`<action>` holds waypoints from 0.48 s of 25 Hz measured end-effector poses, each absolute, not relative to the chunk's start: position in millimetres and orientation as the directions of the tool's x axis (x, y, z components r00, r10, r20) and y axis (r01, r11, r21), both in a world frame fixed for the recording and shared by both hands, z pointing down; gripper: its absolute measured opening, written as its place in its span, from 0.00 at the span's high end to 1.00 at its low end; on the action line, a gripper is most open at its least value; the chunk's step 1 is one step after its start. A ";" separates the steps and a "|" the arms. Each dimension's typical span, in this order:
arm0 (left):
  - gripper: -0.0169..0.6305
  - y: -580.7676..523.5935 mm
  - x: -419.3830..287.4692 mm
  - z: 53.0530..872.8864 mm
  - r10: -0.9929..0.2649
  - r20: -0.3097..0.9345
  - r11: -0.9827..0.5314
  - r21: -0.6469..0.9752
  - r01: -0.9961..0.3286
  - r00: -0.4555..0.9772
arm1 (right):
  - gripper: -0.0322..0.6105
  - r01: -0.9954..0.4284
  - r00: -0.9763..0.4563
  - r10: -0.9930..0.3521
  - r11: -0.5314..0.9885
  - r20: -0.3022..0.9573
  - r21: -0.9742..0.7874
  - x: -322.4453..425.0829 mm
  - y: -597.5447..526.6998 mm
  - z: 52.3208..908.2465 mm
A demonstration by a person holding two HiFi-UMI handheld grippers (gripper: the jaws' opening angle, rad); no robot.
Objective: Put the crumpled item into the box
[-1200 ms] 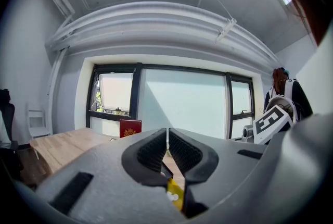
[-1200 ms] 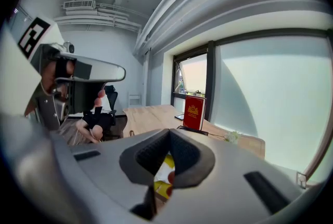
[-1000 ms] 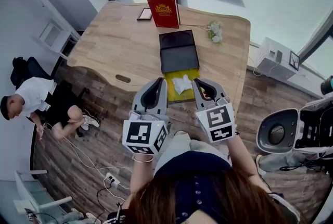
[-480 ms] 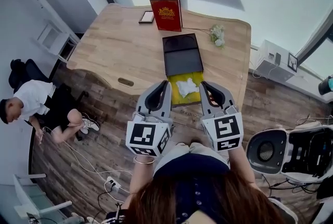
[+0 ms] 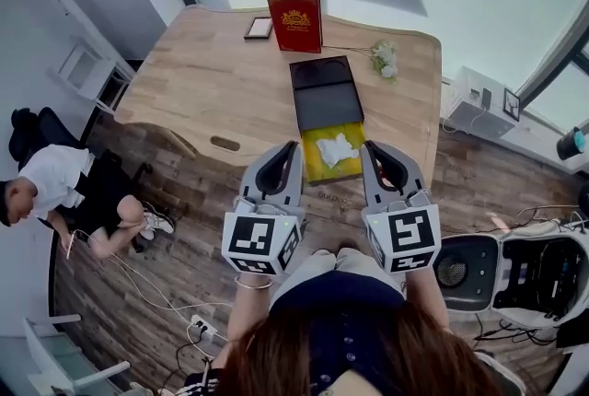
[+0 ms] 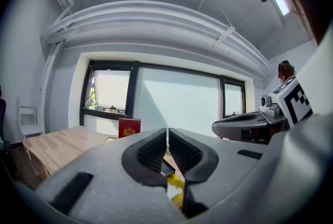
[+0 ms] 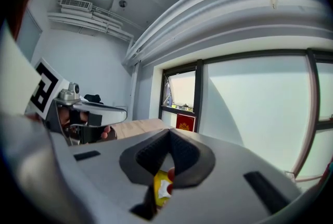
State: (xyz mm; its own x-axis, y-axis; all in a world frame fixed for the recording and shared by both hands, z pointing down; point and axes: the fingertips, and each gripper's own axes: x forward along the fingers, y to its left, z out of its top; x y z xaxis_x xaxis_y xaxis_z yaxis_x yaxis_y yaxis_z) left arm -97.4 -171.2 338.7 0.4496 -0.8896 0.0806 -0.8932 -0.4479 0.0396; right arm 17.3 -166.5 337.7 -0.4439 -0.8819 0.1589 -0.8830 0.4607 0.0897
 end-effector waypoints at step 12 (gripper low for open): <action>0.92 -153.0 -108.8 334.7 -0.865 0.066 -0.494 0.062 -0.867 0.498 | 0.91 -0.903 -0.381 -0.911 0.403 0.156 0.149 4.3 -141.9 331.0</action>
State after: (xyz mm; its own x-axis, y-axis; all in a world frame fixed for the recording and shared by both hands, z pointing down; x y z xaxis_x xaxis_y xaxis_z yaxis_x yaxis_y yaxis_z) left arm -108.8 -153.0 334.7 0.4978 -0.8648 0.0656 -0.8671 -0.4944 0.0618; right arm 4.3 -141.9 331.0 -0.3811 -0.9113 0.1560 -0.9030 0.4031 0.1487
